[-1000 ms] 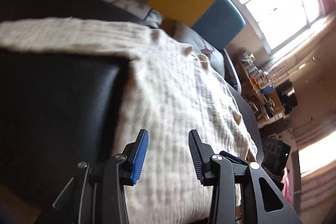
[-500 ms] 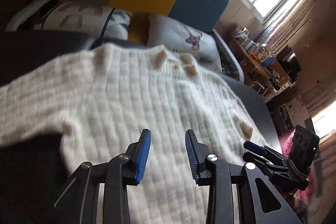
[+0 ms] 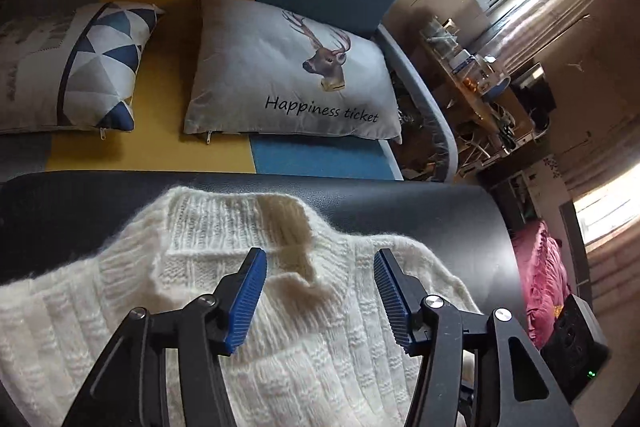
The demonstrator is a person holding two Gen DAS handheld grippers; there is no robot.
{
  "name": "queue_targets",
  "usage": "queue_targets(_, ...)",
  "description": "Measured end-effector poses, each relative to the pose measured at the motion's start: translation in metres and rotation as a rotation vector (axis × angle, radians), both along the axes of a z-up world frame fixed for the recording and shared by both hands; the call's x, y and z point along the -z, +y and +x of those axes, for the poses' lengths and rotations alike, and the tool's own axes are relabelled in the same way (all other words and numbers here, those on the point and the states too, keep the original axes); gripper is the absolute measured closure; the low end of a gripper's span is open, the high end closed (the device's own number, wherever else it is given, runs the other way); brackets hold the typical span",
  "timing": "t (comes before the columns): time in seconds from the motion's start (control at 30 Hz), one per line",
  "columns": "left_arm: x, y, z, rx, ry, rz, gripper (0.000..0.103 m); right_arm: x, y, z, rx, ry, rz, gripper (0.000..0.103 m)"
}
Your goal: Fold clothes
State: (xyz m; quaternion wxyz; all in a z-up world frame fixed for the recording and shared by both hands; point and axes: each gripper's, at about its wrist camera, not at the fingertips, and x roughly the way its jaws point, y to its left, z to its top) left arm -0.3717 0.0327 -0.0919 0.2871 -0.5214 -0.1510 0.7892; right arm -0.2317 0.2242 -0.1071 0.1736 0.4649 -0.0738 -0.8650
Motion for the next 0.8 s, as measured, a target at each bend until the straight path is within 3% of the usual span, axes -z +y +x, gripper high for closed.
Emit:
queue_targets(0.03,0.003,0.006,-0.003,0.018,0.002,-0.008,0.047,0.004,0.002,-0.001,0.004,-0.008,-0.012,0.046)
queue_targets(0.07,0.006,0.013,-0.004,0.034,0.011,-0.027,0.061,0.009,0.003,-0.002,0.007,-0.016,-0.019,0.046)
queue_targets(0.1,0.008,0.019,-0.006,0.050,0.020,-0.046,0.100,0.012,0.004,-0.002,0.009,-0.013,-0.019,0.046)
queue_targets(0.4,0.024,0.048,-0.017,0.055,0.121,-0.141,0.100,0.019,0.002,0.014,0.047,0.077,0.183,0.051)
queue_targets(0.5,0.029,0.057,-0.021,0.054,0.155,-0.171,0.100,0.020,0.003,0.016,0.047,0.081,0.187,0.050)
queue_targets(0.6,0.018,0.040,-0.019,0.026,0.139,-0.111,0.100,0.020,0.007,0.018,0.049,0.081,0.165,0.050)
queue_targets(0.7,-0.007,0.006,-0.003,0.028,0.171,-0.037,0.098,0.017,0.006,0.018,0.041,0.070,0.174,0.049)
queue_targets(0.8,-0.021,-0.034,0.008,0.018,0.144,0.010,0.098,0.005,0.003,0.021,0.054,0.078,0.159,0.049)
